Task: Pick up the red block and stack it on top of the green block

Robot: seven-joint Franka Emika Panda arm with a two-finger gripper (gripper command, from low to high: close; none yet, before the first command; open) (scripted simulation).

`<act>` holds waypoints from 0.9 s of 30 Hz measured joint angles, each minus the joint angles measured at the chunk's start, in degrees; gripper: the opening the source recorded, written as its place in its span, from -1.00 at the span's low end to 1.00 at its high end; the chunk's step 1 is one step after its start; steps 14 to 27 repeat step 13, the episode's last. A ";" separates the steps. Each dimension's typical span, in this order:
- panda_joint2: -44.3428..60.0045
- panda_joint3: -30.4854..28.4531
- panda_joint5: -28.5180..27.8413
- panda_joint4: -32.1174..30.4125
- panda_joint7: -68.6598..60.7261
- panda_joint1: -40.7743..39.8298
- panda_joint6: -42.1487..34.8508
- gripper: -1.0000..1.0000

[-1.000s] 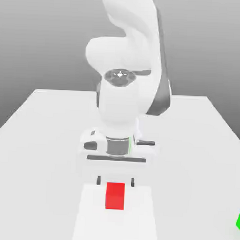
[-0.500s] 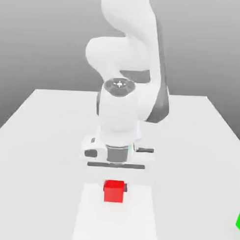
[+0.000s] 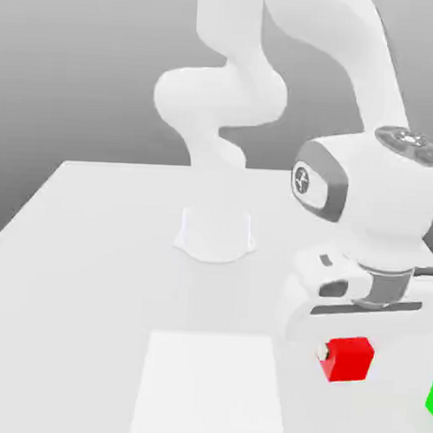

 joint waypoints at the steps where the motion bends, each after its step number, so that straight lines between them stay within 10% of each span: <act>1: 0.80 0.65 -0.01 1.82 1.17 1.37 -0.82 -1.00; 8: 9.32 1.91 -2.22 9.94 7.82 7.93 1.00 -1.00; 9: 10.98 1.41 -2.92 10.11 8.36 8.41 2.44 1.00; 27: 10.98 1.41 -2.92 10.11 8.36 8.41 2.44 1.00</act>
